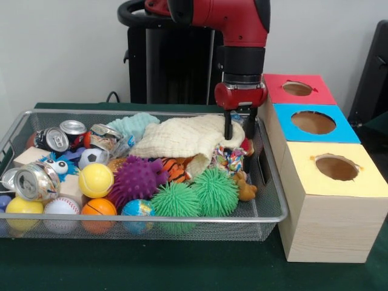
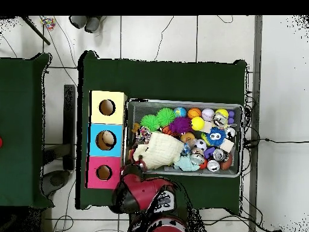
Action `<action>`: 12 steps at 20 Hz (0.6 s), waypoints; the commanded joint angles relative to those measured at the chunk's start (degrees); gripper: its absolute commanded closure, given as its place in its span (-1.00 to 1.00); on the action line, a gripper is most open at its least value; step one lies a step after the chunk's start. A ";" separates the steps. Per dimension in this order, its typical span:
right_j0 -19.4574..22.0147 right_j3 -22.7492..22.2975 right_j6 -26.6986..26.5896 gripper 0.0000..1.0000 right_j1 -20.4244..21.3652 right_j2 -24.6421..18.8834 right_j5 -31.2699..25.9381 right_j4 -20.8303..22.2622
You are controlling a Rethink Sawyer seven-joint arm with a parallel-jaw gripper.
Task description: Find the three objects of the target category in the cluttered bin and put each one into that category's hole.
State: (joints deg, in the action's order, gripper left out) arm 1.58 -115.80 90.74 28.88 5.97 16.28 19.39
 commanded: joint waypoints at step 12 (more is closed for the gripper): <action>-1.42 11.20 5.54 -1.00 7.90 -11.58 -31.61 -11.03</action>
State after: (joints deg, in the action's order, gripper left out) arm -1.15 -113.51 90.73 35.97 4.71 -6.57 13.10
